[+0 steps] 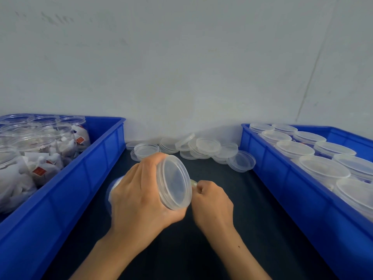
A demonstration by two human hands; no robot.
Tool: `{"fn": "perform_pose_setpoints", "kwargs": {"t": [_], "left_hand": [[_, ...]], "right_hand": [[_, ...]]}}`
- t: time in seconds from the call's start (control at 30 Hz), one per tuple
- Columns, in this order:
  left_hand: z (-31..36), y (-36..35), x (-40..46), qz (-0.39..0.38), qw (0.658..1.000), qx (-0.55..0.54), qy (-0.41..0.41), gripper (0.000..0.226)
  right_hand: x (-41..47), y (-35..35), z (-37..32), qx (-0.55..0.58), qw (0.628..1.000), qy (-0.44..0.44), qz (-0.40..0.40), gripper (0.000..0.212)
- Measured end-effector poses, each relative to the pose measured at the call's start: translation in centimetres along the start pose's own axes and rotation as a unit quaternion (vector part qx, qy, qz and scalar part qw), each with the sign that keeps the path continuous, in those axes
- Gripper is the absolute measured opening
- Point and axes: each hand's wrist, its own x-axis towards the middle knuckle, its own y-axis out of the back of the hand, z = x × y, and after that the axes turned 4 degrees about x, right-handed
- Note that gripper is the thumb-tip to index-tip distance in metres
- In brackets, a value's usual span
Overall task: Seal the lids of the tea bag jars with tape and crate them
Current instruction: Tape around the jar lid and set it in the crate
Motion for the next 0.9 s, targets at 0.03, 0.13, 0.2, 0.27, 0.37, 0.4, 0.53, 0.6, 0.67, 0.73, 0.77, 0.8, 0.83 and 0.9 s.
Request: {"fn": "perform_pose_setpoints", "kwargs": {"t": [0.03,0.13,0.2,0.27,0.37,0.4,0.53,0.6,0.67,0.73,0.77,0.8,0.83,0.9], "left_hand": [[0.1,0.2,0.1,0.0,1.0,-0.002,0.005,0.092],[0.6,1.0,0.3,-0.014,1.0,-0.018,0.012,0.09],[1.5,2.0,-0.2,-0.018,0.993,-0.109,0.04,0.093],[3.1,2.6,-1.1,-0.022,0.974,-0.218,0.056,0.091],[3.6,2.3,-1.4,-0.027,0.973,-0.226,0.049,0.093],[3.3,2.1,-0.9,-0.017,0.977,-0.207,0.052,0.096],[1.9,2.1,0.8,0.012,0.982,-0.172,0.082,0.1],[1.4,1.7,0.8,0.008,0.981,-0.172,0.084,0.102],[0.7,1.0,0.7,0.007,0.982,-0.168,0.087,0.099],[0.0,0.6,0.7,0.013,0.981,-0.166,0.098,0.095],[-0.2,0.4,0.7,0.017,0.979,-0.171,0.105,0.094],[-0.5,0.3,0.7,0.021,0.977,-0.179,0.115,0.094],[-0.7,0.1,0.6,0.025,0.974,-0.187,0.127,0.094],[-1.2,-0.2,0.5,0.03,0.967,-0.202,0.155,0.095]], "right_hand": [[0.0,-0.2,0.0,0.001,1.0,0.006,0.004,0.029],[0.1,-0.4,0.1,-0.001,1.0,0.013,0.008,0.028],[1.1,0.5,0.6,-0.033,0.999,-0.007,0.012,0.025],[2.7,2.5,2.0,-0.02,0.997,-0.06,0.053,0.029],[2.3,3.0,3.0,-0.004,0.996,-0.048,0.079,0.034],[2.1,2.4,3.1,-0.011,0.997,-0.026,0.066,0.032],[1.2,0.5,1.9,-0.03,0.995,0.081,0.059,0.028],[1.2,0.2,1.8,-0.013,0.994,0.099,0.036,0.028],[0.9,-0.3,2.0,-0.007,0.993,0.116,0.002,0.026],[0.8,-0.8,2.2,-0.001,0.99,0.138,-0.021,0.024],[0.8,-1.1,2.2,-0.004,0.989,0.149,-0.02,0.023],[0.8,-1.3,2.2,-0.009,0.987,0.158,-0.015,0.024],[0.9,-1.6,2.2,-0.013,0.986,0.163,-0.009,0.026],[0.9,-2.2,2.4,-0.009,0.985,0.173,0.007,0.033]]}}
